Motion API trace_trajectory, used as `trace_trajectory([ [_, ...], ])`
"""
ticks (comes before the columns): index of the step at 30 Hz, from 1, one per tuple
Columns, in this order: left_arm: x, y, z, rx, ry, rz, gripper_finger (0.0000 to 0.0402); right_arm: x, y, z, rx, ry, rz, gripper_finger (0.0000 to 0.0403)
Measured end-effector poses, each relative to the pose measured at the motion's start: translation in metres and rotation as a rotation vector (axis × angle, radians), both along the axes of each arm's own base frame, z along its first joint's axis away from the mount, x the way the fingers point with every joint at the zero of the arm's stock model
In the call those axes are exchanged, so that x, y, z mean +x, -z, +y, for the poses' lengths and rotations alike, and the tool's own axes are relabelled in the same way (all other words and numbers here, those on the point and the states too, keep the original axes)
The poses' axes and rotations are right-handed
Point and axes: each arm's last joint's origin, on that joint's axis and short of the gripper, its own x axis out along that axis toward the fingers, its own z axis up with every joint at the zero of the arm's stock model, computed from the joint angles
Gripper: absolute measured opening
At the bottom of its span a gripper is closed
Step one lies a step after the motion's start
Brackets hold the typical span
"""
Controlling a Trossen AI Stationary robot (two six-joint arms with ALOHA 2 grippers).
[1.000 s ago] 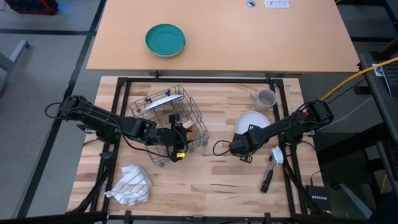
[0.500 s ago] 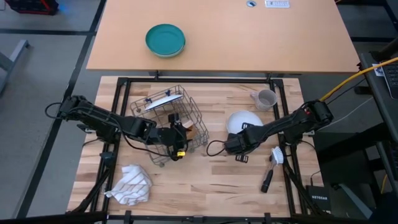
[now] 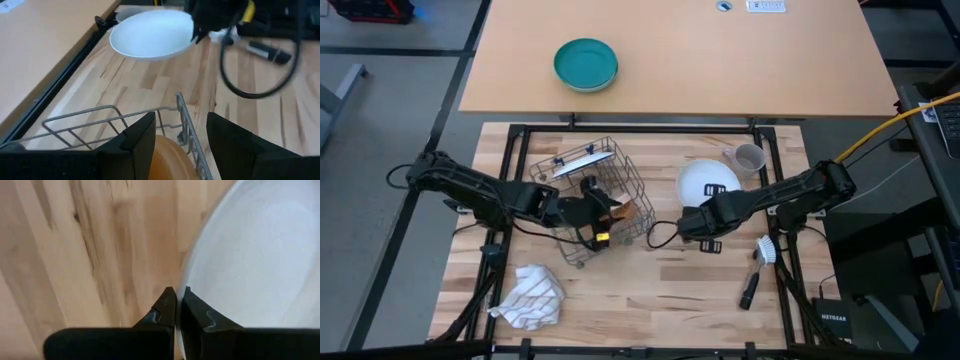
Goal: Sort dishes
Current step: Put the white plate in the dish rack
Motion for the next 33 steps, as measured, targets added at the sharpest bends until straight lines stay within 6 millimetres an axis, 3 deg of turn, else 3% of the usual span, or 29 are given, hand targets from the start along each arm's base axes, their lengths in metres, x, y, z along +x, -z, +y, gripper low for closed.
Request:
trace_trajectory([
  [7,-0.018,-0.024,0.017,-0.065,-0.078,-0.103,0.0166,0.011,-0.034,0.000,-0.103,-0.110,-0.118,0.0009],
  [16,-0.044,-0.049,0.032,-0.053,-0.091,-0.192,0.0166,0.027,-0.059,-0.001,-0.251,-0.198,-0.295,0.0009],
  [26,-0.053,-0.039,0.027,-0.181,-0.155,-0.121,0.0166,0.061,-0.085,0.007,-0.380,-0.358,-0.620,0.0009],
  [33,-0.053,-0.039,0.026,-0.238,-0.185,-0.140,0.0166,0.080,-0.075,0.010,-0.489,-0.417,-0.610,0.0009],
])
